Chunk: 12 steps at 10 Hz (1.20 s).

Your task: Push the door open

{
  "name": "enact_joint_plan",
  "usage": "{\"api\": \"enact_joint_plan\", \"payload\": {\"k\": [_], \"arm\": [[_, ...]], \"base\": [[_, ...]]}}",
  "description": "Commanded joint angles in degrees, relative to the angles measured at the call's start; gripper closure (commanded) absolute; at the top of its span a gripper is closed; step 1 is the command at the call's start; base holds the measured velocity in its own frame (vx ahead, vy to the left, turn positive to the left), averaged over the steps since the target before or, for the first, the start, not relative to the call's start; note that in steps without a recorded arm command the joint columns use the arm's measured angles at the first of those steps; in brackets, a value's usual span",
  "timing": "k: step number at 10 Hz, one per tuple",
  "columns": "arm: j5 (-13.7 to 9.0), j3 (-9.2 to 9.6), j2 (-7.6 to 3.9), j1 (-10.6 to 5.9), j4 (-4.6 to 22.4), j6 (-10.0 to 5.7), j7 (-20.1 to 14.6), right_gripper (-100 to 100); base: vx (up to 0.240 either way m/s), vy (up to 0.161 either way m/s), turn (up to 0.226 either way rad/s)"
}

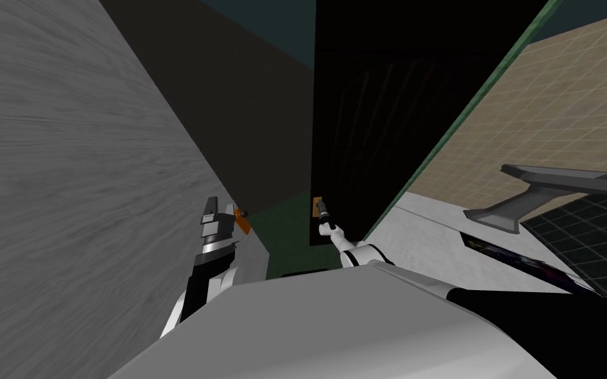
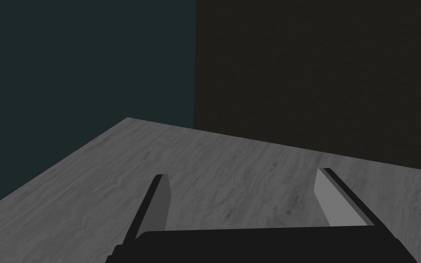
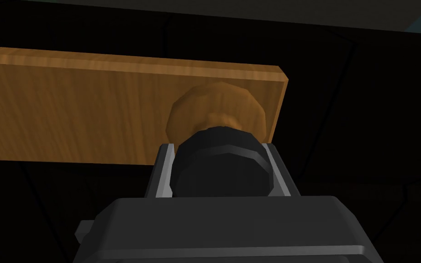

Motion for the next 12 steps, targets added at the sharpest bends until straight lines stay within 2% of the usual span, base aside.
{"api": "enact_joint_plan", "payload": {"k": [1,5,6,7,8,9,10,11,12], "arm": [[-1.2,-0.97,-0.94,-1.29,1.7,-1.48,1.1,100],[-6.0,-3.41,-1.43,-2.6,3.4,-3.32,5.9,100],[-6.0,-3.41,-1.43,-2.6,3.4,-3.32,5.9,100],[-7.3,-4.05,-1.37,-2.95,3.9,-3.8,7.2,100],[-7.3,-4.05,-1.37,-2.95,4.5,-3.8,7.2,100],[-7.3,-4.05,-1.37,-2.95,3.9,-3.8,7.2,100],[-8.5,-4.69,-1.21,-3.29,4.3,-4.29,8.5,100],[-9.7,-3.72,-1.94,-2.91,3.8,-4.05,9.0,-100],[-10.9,-3.3,-2.15,-2.79,3.6,-4.01,9.8,-100]], "base": [[0.062,-0.005,0.054],[0.085,-0.001,0.081],[0.076,-0.015,0.019],[0.06,-0.01,0.05],[0.038,-0.013,-0.006],[0.012,-0.018,-0.06],[0.031,-0.022,0.065],[-0.048,-0.054,0.038],[-0.141,-0.042,0.005]]}}
